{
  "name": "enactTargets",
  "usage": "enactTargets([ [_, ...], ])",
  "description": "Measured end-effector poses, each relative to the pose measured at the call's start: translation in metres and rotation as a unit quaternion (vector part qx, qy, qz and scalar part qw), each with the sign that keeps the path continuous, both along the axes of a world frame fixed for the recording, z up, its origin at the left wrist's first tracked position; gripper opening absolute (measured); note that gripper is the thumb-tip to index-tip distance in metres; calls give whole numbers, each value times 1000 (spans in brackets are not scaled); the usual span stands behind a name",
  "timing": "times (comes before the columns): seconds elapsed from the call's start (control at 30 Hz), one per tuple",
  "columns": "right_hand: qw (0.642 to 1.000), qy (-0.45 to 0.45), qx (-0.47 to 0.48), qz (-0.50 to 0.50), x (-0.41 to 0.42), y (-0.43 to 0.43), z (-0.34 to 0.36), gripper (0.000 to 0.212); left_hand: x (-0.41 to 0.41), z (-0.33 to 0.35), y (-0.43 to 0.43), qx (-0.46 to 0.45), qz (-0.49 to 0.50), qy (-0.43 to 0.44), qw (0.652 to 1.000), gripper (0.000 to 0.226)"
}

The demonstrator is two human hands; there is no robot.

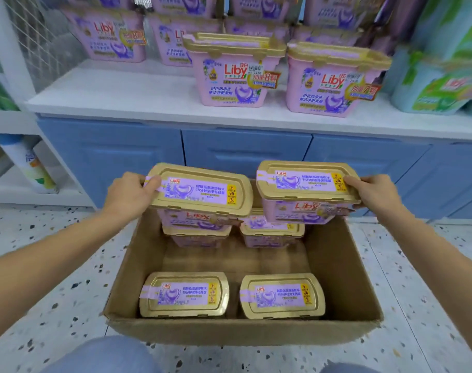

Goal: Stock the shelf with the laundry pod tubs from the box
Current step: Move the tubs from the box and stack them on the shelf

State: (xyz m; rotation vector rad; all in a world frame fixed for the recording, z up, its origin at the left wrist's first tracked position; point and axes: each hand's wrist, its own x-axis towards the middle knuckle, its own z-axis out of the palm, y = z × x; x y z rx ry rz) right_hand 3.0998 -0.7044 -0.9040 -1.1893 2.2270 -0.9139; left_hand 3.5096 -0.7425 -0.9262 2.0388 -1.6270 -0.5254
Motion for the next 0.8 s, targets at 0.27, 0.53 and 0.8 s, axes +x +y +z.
enactTargets([
  [0.27,992,-54,-116,-13,-23,-26,142,25,3,143,-37,-52,-35,174,983,39],
  [0.53,979,-68,-194,-8,-43,-53,258,17,-27,261,-62,-76,-70,268,958,29],
  [0.8,979,-73,-191,-18,-43,-104,285,30,-69,299,-118,-52,-70,255,963,29],
])
